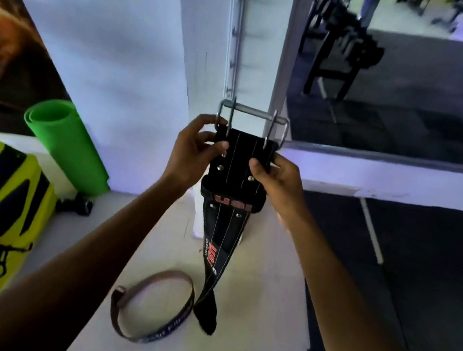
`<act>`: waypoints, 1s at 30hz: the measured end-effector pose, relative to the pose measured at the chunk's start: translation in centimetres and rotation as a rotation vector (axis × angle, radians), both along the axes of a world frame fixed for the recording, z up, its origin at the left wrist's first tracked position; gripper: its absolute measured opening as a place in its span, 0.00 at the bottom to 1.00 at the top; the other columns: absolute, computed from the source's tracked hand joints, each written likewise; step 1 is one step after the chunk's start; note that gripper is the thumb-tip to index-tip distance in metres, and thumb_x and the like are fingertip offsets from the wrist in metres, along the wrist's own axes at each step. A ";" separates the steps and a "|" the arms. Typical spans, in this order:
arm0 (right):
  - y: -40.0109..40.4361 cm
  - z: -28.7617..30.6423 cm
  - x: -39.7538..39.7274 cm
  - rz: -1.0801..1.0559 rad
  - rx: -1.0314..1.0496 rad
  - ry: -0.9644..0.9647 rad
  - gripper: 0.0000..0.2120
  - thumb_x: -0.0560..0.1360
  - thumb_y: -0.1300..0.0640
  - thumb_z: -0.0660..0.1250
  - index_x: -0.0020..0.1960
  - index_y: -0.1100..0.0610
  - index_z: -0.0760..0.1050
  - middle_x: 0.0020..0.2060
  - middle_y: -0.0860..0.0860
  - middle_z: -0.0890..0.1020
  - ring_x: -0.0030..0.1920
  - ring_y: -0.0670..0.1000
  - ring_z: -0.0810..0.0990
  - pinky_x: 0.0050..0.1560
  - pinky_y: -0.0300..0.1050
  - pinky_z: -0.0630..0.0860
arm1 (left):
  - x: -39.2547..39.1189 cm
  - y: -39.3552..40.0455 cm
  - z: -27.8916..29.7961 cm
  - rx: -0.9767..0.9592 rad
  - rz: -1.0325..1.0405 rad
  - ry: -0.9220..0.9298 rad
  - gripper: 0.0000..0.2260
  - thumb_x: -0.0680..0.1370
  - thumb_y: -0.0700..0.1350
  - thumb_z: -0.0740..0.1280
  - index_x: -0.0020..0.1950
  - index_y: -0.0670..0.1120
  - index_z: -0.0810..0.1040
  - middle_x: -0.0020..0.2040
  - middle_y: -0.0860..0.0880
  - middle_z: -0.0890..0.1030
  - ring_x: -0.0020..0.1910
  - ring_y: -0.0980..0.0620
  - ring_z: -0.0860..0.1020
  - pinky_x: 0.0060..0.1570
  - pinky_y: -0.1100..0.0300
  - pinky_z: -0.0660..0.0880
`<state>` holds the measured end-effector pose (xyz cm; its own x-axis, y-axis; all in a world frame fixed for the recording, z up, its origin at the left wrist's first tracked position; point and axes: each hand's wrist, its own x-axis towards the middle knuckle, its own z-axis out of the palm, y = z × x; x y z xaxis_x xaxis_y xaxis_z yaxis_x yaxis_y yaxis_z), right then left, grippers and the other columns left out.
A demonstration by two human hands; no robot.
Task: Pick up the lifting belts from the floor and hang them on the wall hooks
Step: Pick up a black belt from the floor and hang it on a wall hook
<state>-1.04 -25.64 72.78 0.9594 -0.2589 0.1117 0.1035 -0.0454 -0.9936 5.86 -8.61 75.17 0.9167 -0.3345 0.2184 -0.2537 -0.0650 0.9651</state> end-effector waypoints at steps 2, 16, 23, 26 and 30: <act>1.2 5.0 -0.3 -0.019 -0.042 -0.074 0.05 0.75 0.59 0.70 0.50 0.51 0.79 0.43 0.50 0.85 0.44 0.50 0.84 0.46 0.40 0.81 | -0.7 1.1 4.6 -0.074 0.033 -0.059 0.14 0.77 0.31 0.68 0.59 0.46 0.75 0.43 0.47 0.84 0.35 0.56 0.81 0.40 0.61 0.80; 5.3 24.8 -4.9 -0.113 -0.031 -0.477 0.14 0.76 0.58 0.70 0.59 0.60 0.76 0.54 0.60 0.84 0.54 0.55 0.83 0.58 0.51 0.78 | -5.4 3.0 28.0 -0.316 0.109 -0.401 0.12 0.77 0.35 0.70 0.59 0.44 0.78 0.42 0.48 0.84 0.35 0.56 0.83 0.38 0.59 0.81; 4.0 28.6 -5.8 -0.058 -0.094 -0.546 0.22 0.71 0.64 0.73 0.64 0.60 0.74 0.50 0.50 0.84 0.48 0.41 0.84 0.50 0.36 0.80 | -6.7 2.7 34.4 -0.390 0.219 -0.458 0.13 0.76 0.37 0.71 0.60 0.43 0.78 0.42 0.46 0.85 0.34 0.56 0.83 0.37 0.58 0.82; 3.6 29.9 -5.7 -0.016 -0.107 -0.570 0.21 0.70 0.67 0.73 0.62 0.59 0.75 0.47 0.47 0.84 0.44 0.38 0.84 0.47 0.33 0.80 | -6.8 2.7 36.7 -0.418 0.253 -0.464 0.13 0.76 0.37 0.71 0.61 0.43 0.78 0.43 0.45 0.84 0.30 0.58 0.82 0.31 0.61 0.79; 3.2 30.1 -5.1 -0.003 -0.135 -0.587 0.13 0.72 0.66 0.72 0.56 0.62 0.78 0.46 0.52 0.85 0.44 0.43 0.84 0.51 0.40 0.81 | -7.4 2.7 39.5 -0.467 0.260 -0.478 0.09 0.77 0.37 0.70 0.56 0.45 0.77 0.42 0.42 0.84 0.32 0.50 0.80 0.29 0.58 0.78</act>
